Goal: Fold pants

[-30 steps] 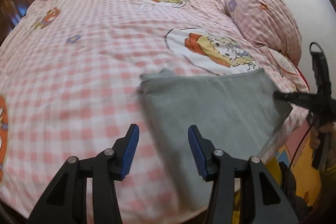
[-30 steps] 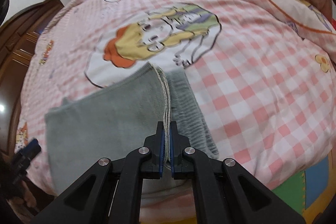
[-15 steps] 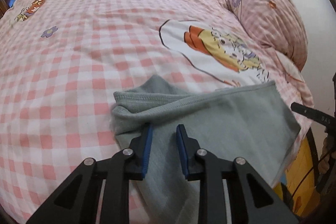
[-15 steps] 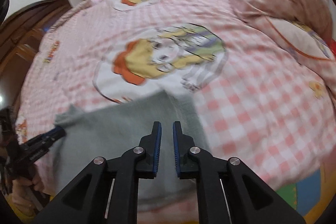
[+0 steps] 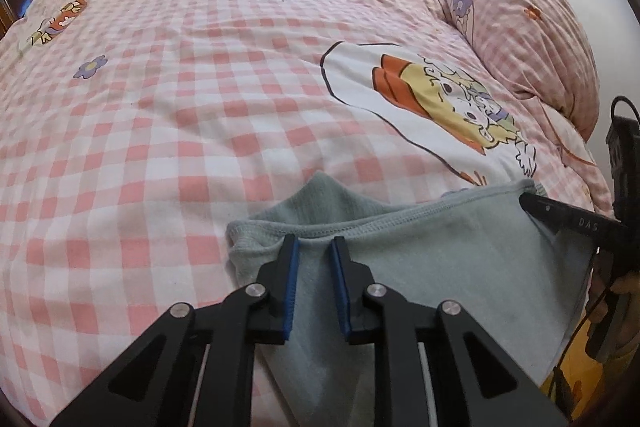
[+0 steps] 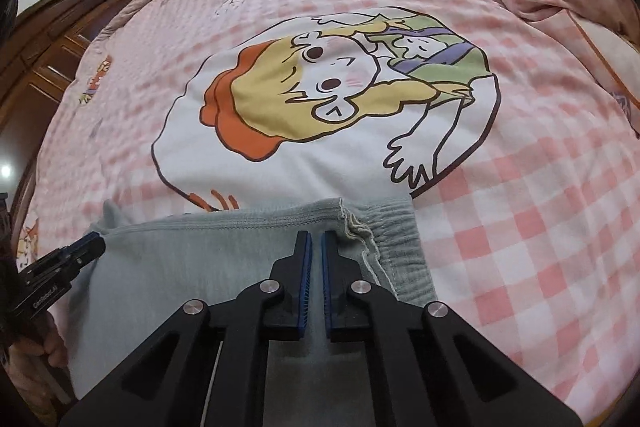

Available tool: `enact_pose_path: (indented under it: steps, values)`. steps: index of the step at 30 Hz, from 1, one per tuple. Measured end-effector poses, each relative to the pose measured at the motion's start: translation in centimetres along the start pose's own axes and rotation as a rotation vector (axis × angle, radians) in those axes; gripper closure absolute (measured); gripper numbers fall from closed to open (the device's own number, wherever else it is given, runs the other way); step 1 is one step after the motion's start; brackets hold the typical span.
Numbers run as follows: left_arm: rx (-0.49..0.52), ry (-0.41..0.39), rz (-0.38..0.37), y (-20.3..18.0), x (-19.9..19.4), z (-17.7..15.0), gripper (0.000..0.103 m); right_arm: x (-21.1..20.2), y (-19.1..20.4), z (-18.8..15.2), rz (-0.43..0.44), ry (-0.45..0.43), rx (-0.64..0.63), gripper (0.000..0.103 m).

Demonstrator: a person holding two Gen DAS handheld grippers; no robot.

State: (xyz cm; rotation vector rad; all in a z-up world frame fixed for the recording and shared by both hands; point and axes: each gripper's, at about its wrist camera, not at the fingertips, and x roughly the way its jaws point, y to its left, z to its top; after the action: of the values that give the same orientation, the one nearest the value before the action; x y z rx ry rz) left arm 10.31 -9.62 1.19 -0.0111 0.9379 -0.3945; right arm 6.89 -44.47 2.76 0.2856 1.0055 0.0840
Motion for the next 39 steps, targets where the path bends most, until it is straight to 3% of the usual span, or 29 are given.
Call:
enact_pose_path:
  steps: [5, 9, 13, 21, 27, 30, 33, 36, 39]
  values:
    - [-0.015, 0.022, -0.004, -0.6, -1.7, -0.2, 0.084, -3.7, 1.2, -0.7, -0.016, -0.018, -0.051, 0.093]
    - [-0.005, 0.013, -0.043, -1.6, -4.4, -1.5, 0.078, -5.9, 2.1, -3.2, -0.021, 0.002, -0.117, 0.092]
    - [-0.019, 0.038, -0.083, -2.4, -5.7, -3.4, 0.075, -5.8, 1.8, -6.0, -0.094, 0.042, -0.172, 0.092]
    - [-0.014, 0.072, -0.079, -3.2, -6.3, -7.6, 0.075, -5.8, -1.1, -8.9, -0.018, 0.053, -0.032, 0.092]
    - [-0.039, 0.081, -0.071, -3.1, -7.4, -8.9, 0.075, -6.5, -0.8, -9.7, -0.041, 0.063, -0.028, 0.092]
    - [-0.04, 0.083, -0.054, -3.3, -8.0, -9.2, 0.075, -7.6, -0.3, -9.8, -0.066, 0.055, -0.015, 0.083]
    - [-0.044, 0.086, -0.053, -3.5, -8.5, -9.2, 0.067, -9.2, 0.7, -10.1, -0.076, 0.023, -0.009, 0.073]
    - [-0.035, 0.077, -0.046, -3.5, -9.2, -9.3, 0.053, -10.1, 2.2, -10.2, -0.071, 0.005, -0.013, 0.07]
    - [-0.028, 0.075, -0.029, -3.2, -9.7, -9.4, 0.051, -10.4, 3.7, -10.5, -0.073, 0.003, -0.016, 0.07]
